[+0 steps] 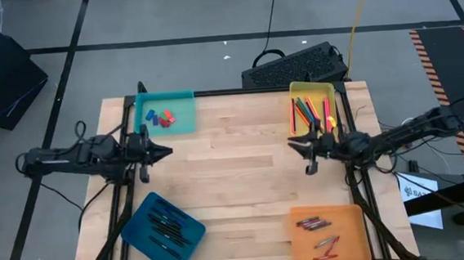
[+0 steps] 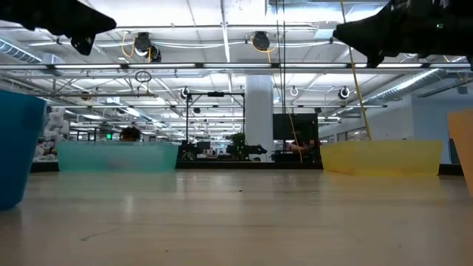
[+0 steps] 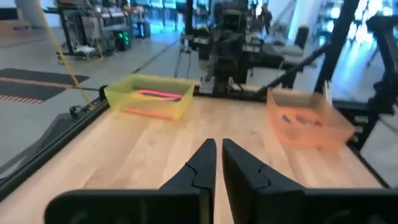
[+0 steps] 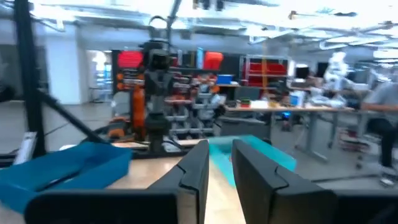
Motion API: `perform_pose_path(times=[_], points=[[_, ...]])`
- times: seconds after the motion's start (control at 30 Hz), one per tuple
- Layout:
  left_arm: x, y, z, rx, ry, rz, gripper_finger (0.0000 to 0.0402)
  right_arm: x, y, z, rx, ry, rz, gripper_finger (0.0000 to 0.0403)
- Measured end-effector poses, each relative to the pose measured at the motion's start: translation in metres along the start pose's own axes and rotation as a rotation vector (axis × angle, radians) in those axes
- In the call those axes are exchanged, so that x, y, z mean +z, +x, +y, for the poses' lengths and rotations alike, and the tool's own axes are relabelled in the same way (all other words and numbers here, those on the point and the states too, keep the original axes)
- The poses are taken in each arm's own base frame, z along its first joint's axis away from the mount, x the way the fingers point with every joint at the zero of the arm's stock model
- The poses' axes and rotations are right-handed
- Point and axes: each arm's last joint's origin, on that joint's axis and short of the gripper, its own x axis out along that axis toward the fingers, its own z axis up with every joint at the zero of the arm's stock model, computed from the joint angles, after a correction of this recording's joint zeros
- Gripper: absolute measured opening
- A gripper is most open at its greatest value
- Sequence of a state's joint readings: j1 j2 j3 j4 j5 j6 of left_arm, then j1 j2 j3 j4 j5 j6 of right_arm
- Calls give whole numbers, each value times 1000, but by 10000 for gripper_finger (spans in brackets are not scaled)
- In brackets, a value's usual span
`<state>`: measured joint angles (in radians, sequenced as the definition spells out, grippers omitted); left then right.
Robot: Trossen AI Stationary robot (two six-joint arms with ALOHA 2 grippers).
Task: Sort crayons/erasers/pens/pencils in bins
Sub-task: Return to Home Position
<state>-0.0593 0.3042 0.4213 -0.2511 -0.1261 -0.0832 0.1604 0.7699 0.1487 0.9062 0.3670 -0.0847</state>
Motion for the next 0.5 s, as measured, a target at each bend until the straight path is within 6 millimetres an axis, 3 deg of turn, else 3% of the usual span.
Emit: perform_pose_path(times=[0.17,0.3,0.4,0.5], points=[[-19,-6,12,88,-42,-46,31,-1,-13,-13,-48,46,20,63],[-24,-17,21,218,-45,-91,32,0,-27,-22,-15,54,14,63],[-34,-24,27,343,-16,-10,33,-4,-37,-28,-8,102,60,64],[-47,-26,29,380,-122,89,33,-16,-48,-31,44,87,184,64]])
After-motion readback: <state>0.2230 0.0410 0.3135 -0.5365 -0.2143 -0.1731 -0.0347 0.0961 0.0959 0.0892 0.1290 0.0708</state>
